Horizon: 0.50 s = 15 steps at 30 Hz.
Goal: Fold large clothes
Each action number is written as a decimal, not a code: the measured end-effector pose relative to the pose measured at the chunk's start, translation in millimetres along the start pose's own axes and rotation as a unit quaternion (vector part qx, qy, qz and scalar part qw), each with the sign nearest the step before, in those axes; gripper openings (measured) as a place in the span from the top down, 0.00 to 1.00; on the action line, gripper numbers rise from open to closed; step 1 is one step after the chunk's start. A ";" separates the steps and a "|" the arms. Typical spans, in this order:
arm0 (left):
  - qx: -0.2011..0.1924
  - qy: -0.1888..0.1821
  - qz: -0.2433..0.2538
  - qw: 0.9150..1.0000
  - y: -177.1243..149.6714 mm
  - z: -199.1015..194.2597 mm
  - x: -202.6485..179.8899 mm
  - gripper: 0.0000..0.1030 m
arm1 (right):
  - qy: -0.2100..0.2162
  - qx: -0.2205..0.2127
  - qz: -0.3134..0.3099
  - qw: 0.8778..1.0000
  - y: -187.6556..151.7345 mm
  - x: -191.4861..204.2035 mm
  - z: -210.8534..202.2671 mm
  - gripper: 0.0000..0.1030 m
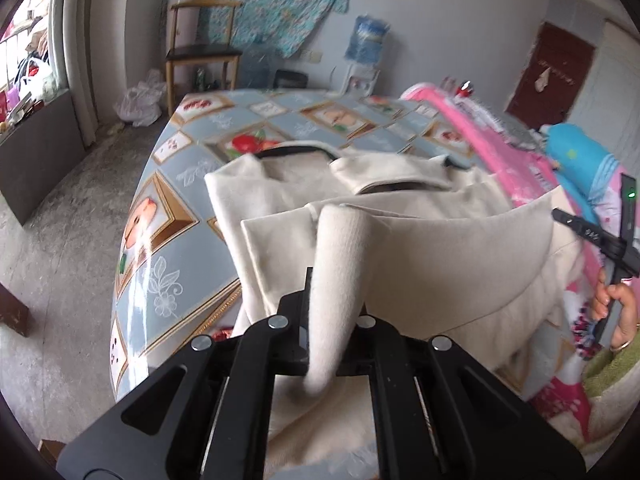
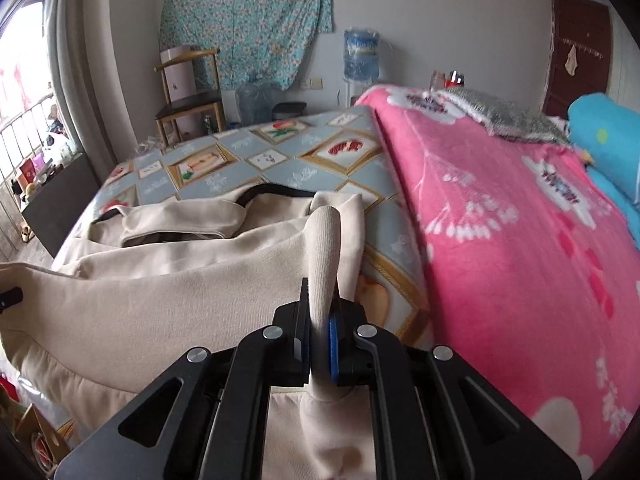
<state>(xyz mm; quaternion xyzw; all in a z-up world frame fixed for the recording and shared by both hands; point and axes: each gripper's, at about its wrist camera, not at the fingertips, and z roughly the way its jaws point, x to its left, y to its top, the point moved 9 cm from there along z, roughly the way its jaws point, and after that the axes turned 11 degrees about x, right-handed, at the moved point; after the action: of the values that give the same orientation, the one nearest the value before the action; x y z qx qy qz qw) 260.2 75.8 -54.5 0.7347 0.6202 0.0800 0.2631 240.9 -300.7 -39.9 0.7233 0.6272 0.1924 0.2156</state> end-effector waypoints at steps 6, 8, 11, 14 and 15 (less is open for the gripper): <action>0.049 0.014 -0.019 0.998 -9.0 47.1 15.3 0.95 | 0.009 0.070 0.018 0.997 -11.5 -3.9 57.6 0.92; 0.048 0.013 -0.018 0.999 -10.1 44.9 17.3 0.92 | 0.014 0.062 0.030 0.998 -11.0 -8.9 46.0 0.76; 0.051 0.008 -0.020 0.998 -12.4 43.4 18.6 0.92 | 0.010 0.025 0.049 0.998 -3.4 -17.1 13.8 0.54; 0.050 0.011 -0.018 0.999 -12.9 43.5 19.0 0.92 | 0.053 0.000 0.051 0.997 4.8 -1.6 -13.8 0.53; 0.051 0.011 -0.018 0.998 -13.2 42.8 18.9 0.92 | 0.086 0.006 0.041 0.995 4.6 16.5 -16.1 0.53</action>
<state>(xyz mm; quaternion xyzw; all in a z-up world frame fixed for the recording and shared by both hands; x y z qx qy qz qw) 271.7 82.7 -101.1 0.7345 0.6398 0.0520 0.2199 238.1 -283.7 -23.8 0.7307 0.6140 0.2586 0.1488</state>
